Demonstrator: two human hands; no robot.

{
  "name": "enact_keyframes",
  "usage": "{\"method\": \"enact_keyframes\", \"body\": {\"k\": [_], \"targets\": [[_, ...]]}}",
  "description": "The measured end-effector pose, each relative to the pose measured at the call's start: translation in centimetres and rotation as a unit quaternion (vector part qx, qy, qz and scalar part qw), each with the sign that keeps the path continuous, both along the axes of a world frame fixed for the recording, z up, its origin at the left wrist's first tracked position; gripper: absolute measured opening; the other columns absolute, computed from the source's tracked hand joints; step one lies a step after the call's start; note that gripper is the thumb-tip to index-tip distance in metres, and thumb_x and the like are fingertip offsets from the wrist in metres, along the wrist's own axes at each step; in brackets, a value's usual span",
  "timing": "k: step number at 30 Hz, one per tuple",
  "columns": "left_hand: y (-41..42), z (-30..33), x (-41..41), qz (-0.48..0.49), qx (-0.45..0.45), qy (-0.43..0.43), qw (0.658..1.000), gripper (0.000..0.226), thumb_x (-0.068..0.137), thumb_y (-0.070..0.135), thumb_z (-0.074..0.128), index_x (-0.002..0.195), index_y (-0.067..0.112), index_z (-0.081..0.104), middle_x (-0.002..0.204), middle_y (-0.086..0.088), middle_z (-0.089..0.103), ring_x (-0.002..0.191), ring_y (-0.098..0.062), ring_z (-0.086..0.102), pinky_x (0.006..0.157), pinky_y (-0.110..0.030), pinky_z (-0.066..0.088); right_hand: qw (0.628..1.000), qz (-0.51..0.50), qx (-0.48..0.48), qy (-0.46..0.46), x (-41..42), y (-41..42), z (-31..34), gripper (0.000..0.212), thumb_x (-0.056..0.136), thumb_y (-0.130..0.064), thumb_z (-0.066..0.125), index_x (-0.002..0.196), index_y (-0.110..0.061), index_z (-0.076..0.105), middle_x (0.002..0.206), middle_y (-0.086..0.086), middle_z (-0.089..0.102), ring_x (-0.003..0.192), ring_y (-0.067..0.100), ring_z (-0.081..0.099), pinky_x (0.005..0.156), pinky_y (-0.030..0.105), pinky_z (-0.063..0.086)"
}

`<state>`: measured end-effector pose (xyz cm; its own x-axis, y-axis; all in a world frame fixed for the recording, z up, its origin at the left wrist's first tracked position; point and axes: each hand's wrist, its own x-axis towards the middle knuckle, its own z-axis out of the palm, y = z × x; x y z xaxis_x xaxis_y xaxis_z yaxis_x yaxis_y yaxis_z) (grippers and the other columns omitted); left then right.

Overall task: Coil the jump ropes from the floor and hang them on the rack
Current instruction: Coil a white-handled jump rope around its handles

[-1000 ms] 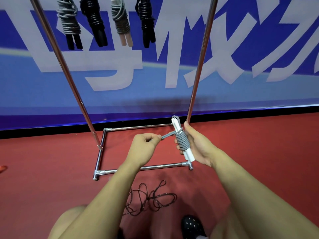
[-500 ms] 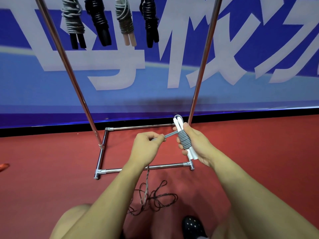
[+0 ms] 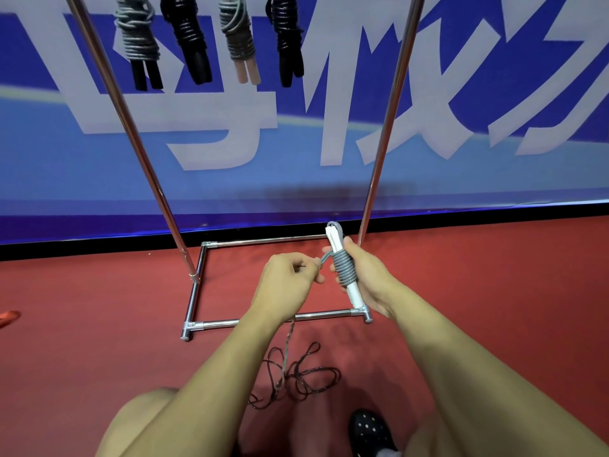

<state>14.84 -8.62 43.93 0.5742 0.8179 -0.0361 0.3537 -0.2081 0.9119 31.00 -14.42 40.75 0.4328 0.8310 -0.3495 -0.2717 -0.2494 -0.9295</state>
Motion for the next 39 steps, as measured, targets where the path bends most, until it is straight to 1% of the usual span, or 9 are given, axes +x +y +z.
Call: {"method": "enact_keyframes", "body": {"k": [5, 10, 13, 16, 20, 25, 29, 33, 39], "targets": [[0.1, -0.1, -0.1, 0.008, 0.006, -0.007, 1.000, 0.039, 0.099, 0.027, 0.060, 0.064, 0.019, 0.074, 0.074, 0.007, 0.074, 0.061, -0.001, 0.057, 0.065, -0.025, 0.042, 0.997, 0.027, -0.018, -0.070, 0.0, -0.4, -0.5, 0.043, 0.106, -0.044, 0.048, 0.122, -0.010, 0.069, 0.085, 0.000, 0.059, 0.070, 0.011, 0.050, 0.064, 0.027, 0.042], [0.0, 0.2, -0.3, -0.001, -0.019, -0.012, 1.000, 0.044, 0.102, 0.029, 0.054, 0.065, 0.015, 0.073, 0.050, 0.009, 0.060, 0.044, -0.008, 0.035, 0.055, -0.026, 0.031, 0.986, 0.040, 0.003, -0.164, -0.1, -1.1, -0.2, 0.032, 0.096, -0.044, 0.067, 0.113, -0.016, 0.071, 0.091, -0.003, 0.069, 0.078, 0.006, 0.061, 0.072, 0.024, 0.048], [0.2, 0.3, -0.6, -0.005, -0.056, -0.056, 0.997, 0.043, 0.103, 0.025, 0.054, 0.067, 0.011, 0.073, 0.062, -0.007, 0.067, 0.049, -0.014, 0.035, 0.057, -0.029, 0.031, 0.992, 0.042, 0.014, -0.120, -0.1, -1.4, 0.3, 0.044, 0.081, -0.042, 0.082, 0.111, -0.013, 0.070, 0.087, 0.000, 0.073, 0.077, 0.010, 0.067, 0.074, 0.033, 0.056], [0.0, 0.9, -0.6, -0.025, -0.092, -0.100, 0.990, 0.037, 0.104, 0.016, 0.051, 0.077, 0.000, 0.071, 0.062, -0.001, 0.067, 0.053, -0.019, 0.035, 0.051, -0.026, 0.030, 0.996, 0.079, 0.030, -0.002, -0.4, -1.8, 0.5, 0.055, 0.077, -0.040, 0.081, 0.118, -0.008, 0.062, 0.101, 0.011, 0.069, 0.087, 0.020, 0.069, 0.084, 0.053, 0.061], [0.0, 0.9, -0.6, -0.051, -0.102, -0.123, 0.986, 0.037, 0.105, 0.011, 0.049, 0.077, -0.006, 0.068, 0.066, -0.005, 0.066, 0.051, -0.017, 0.038, 0.050, -0.020, 0.035, 0.990, 0.126, 0.028, 0.060, -1.0, -2.2, 1.2, 0.040, 0.091, -0.033, 0.068, 0.120, -0.010, 0.053, 0.096, 0.012, 0.074, 0.078, 0.032, 0.075, 0.068, 0.043, 0.063], [0.1, 0.8, -0.8, -0.100, -0.125, -0.073, 0.984, 0.039, 0.103, 0.009, 0.045, 0.074, 0.013, 0.071, 0.071, -0.002, 0.069, 0.043, -0.013, 0.044, 0.044, -0.021, 0.033, 0.990, 0.127, 0.059, 0.029, -0.1, -2.2, 1.2, 0.035, 0.101, -0.015, 0.061, 0.133, -0.003, 0.054, 0.091, 0.020, 0.072, 0.086, 0.029, 0.071, 0.092, 0.048, 0.053], [0.3, 0.4, -0.7, -0.125, -0.220, 0.021, 0.967, 0.033, 0.105, 0.019, 0.038, 0.109, 0.009, 0.069, 0.079, -0.012, 0.074, 0.041, -0.017, 0.050, 0.040, -0.022, 0.039, 0.987, 0.133, 0.007, -0.091, 0.6, -2.8, 1.1, 0.019, 0.099, -0.015, 0.067, 0.114, -0.004, 0.065, 0.092, 0.016, 0.076, 0.068, 0.025, 0.071, 0.067, 0.035, 0.060], [0.0, 0.2, -0.6, -0.174, -0.269, 0.143, 0.936, 0.047, 0.108, 0.030, 0.031, 0.103, 0.004, 0.069, 0.063, -0.011, 0.069, 0.044, -0.017, 0.057, 0.044, -0.021, 0.044, 0.987, 0.095, 0.010, -0.126, 1.4, -2.8, 0.9, 0.011, 0.098, -0.013, 0.068, 0.107, -0.008, 0.066, 0.081, 0.008, 0.072, 0.058, 0.019, 0.059, 0.059, 0.032, 0.054], [0.1, -0.5, -0.3, -0.150, -0.269, 0.050, 0.950, 0.034, 0.110, 0.027, 0.043, 0.102, 0.005, 0.067, 0.068, -0.006, 0.071, 0.055, -0.015, 0.069, 0.051, -0.021, 0.053, 0.997, 0.071, 0.005, -0.022, 2.4, -2.7, 0.6, 0.022, 0.096, -0.028, 0.069, 0.106, -0.008, 0.066, 0.079, 0.009, 0.062, 0.060, 0.018, 0.055, 0.058, 0.031, 0.048]]}}
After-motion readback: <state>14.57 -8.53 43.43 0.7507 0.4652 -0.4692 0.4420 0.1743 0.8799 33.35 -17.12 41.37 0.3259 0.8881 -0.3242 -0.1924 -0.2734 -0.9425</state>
